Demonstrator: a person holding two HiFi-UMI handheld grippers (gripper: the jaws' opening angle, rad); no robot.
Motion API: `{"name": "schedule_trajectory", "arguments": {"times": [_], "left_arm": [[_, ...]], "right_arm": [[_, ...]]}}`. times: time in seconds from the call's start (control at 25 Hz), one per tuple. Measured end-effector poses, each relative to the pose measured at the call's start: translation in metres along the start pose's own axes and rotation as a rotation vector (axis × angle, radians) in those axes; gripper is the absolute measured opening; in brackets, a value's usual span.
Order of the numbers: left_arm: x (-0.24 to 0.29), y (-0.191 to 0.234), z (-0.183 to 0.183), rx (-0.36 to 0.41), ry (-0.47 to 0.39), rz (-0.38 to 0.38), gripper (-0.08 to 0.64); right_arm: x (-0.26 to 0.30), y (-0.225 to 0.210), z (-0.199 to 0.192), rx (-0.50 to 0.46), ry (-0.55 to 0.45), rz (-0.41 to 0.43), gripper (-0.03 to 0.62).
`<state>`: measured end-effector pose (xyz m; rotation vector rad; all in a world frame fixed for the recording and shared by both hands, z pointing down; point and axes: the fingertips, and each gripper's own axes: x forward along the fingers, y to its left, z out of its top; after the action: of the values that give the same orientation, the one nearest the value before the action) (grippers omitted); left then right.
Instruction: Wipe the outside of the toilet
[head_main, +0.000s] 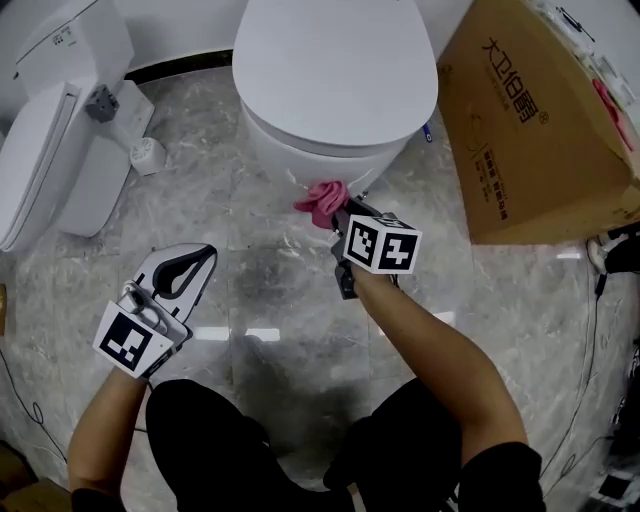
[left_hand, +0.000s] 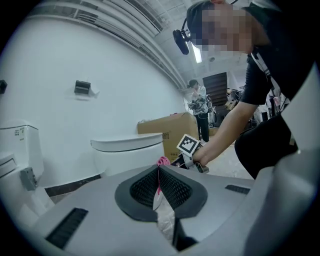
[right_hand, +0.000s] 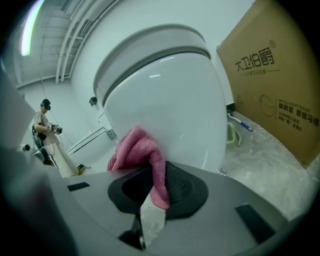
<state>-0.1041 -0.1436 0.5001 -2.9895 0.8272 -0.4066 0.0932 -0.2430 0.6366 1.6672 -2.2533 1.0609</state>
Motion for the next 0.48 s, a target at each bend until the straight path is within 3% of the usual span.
{"name": "schedule_trajectory", "arguments": {"times": [0.28, 0.48], "left_arm": [[0.02, -0.017, 0.004, 0.012, 0.01, -0.028, 0.017], [0.019, -0.018, -0.005, 0.008, 0.042, -0.034, 0.017]], "right_arm": [[-0.022, -0.063, 0.017, -0.027, -0.03, -0.065, 0.077], [-0.03, -0.11, 0.055, -0.068, -0.075, -0.133, 0.077]]}}
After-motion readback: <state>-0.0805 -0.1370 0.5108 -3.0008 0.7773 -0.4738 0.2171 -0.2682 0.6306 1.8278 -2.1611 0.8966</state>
